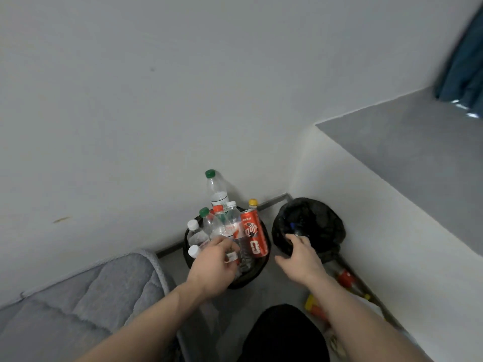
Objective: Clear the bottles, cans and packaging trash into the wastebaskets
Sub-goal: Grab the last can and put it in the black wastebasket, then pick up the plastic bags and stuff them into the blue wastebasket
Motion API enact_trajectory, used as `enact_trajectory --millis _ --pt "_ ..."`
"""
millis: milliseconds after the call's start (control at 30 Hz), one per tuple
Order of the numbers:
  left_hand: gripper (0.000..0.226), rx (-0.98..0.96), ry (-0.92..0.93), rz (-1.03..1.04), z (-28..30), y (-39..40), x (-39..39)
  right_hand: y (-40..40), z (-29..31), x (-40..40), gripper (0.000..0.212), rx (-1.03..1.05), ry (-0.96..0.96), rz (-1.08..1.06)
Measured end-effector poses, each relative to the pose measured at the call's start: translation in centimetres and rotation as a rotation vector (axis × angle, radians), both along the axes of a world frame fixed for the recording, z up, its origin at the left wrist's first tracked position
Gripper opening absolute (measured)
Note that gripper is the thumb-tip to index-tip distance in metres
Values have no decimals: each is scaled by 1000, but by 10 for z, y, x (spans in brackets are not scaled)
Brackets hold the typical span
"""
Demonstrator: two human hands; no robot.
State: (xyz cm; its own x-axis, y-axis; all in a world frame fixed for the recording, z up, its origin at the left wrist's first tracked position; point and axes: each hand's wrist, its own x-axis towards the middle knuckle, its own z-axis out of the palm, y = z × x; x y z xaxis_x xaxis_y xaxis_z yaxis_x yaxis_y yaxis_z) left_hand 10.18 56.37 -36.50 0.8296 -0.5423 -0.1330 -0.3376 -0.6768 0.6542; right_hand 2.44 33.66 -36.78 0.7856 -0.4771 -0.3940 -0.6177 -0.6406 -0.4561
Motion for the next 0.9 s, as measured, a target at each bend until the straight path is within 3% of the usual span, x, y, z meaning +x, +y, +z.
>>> enact_trajectory --millis 267,467,700,900 --pt "40 -91 -142 -415 90 -104 -61 -38 103 -158 74 -165 29 -189" --pt "49 28 -178 -765 118 -171 -155 -56 141 -289 70 -207 86 -411" --pt "47 183 -166 -967 103 -214 -242 -57 134 -422 70 -158 154 -615" --pt "39 357 -147 -1059 53 -245 -292 -66 79 -492 67 -35 233 -706"
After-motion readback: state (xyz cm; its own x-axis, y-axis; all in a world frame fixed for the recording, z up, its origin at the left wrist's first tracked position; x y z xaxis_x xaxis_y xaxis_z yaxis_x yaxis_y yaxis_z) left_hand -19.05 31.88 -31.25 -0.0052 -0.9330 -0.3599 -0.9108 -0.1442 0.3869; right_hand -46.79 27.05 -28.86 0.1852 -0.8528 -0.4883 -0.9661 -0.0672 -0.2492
